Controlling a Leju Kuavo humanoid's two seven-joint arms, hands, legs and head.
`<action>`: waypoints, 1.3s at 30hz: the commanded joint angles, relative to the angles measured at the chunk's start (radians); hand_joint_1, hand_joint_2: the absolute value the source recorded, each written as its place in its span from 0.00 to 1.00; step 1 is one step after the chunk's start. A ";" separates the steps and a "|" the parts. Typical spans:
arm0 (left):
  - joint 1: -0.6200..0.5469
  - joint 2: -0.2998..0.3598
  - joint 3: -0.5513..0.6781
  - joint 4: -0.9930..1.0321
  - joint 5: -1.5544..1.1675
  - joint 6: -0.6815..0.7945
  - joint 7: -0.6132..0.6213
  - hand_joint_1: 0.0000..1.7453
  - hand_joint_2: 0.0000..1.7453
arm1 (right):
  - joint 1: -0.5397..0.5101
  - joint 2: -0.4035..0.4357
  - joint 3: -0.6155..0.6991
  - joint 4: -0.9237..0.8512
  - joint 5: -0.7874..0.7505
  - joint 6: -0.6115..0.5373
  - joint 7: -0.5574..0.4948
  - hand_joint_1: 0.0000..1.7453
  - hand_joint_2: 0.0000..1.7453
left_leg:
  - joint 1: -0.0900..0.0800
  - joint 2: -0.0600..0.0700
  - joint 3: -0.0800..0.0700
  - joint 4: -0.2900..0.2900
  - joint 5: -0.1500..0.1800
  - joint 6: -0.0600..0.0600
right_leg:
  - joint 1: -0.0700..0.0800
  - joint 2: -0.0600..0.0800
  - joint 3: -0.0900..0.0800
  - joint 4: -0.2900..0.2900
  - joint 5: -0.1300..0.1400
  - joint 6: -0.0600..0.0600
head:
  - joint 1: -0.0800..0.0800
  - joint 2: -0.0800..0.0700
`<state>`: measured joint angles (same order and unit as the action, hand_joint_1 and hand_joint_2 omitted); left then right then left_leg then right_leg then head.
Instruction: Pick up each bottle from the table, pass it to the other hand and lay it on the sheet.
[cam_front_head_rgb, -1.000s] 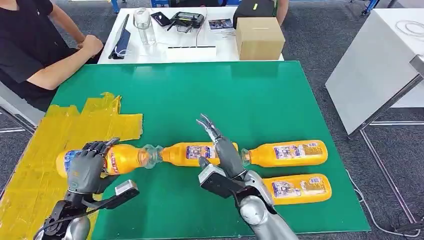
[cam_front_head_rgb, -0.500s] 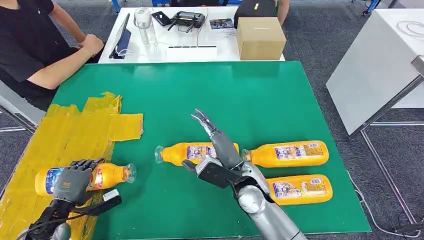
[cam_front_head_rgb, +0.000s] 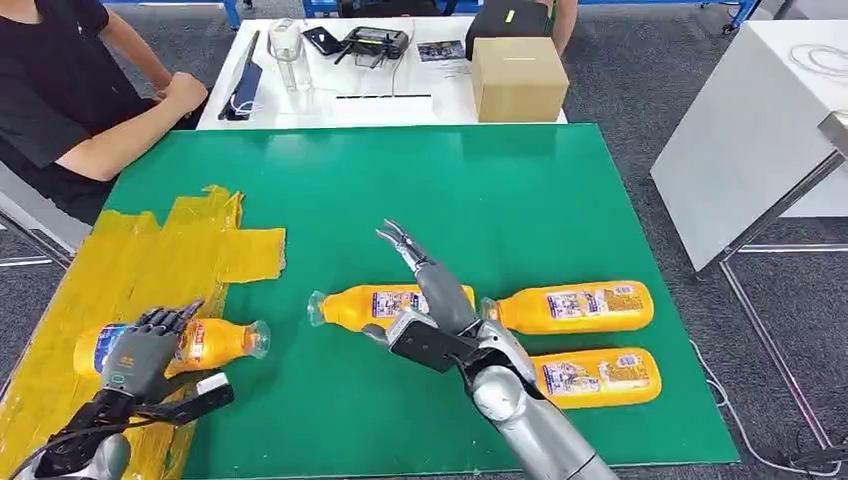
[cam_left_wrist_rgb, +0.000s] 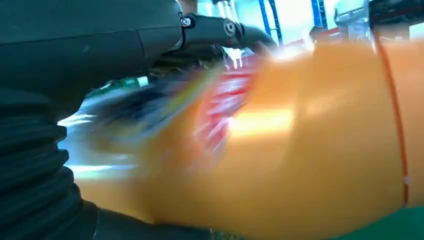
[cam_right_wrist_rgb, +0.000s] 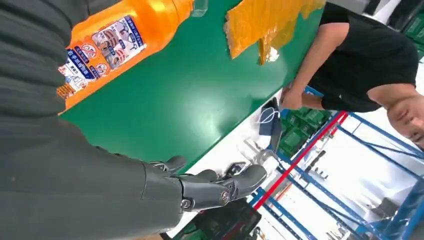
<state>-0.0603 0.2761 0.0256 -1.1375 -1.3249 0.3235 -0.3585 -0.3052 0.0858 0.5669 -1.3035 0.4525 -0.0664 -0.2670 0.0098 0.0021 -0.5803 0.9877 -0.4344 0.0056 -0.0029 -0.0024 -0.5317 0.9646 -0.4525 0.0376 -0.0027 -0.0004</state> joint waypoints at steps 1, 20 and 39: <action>0.026 0.044 -0.052 0.067 0.020 -0.031 -0.028 0.00 0.00 | -0.063 -0.008 0.035 0.094 -0.008 0.007 -0.004 0.00 1.00 | 0.000 0.003 0.004 -0.002 -0.001 0.000 | 0.000 0.004 0.003 -0.001 0.000 0.000 | 0.000 0.000; -0.022 -0.116 0.092 -0.133 0.467 -0.115 -0.300 0.00 0.00 | -0.261 0.004 0.086 0.427 0.081 0.053 0.116 0.00 1.00 | 0.000 -0.003 0.001 0.000 0.001 0.000 | -0.001 -0.002 0.002 -0.001 0.000 0.000 | 0.000 0.000; -0.134 -0.241 0.190 -0.228 0.997 -0.486 -0.340 0.00 0.00 | -0.441 0.058 0.127 0.802 0.168 0.106 0.190 0.00 1.00 | 0.000 -0.003 -0.001 0.002 0.000 0.000 | 0.000 -0.003 0.000 0.000 -0.001 0.000 | 0.000 0.000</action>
<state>-0.1372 0.0942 0.1751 -1.3779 -0.3361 -0.1564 -0.7012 -0.6535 0.1293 0.6447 -0.6881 0.6153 0.0157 -0.0896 0.0098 -0.0001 -0.5835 0.9888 -0.4328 0.0051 -0.0033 -0.0044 -0.5344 0.9647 -0.4519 0.0382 -0.0023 -0.0004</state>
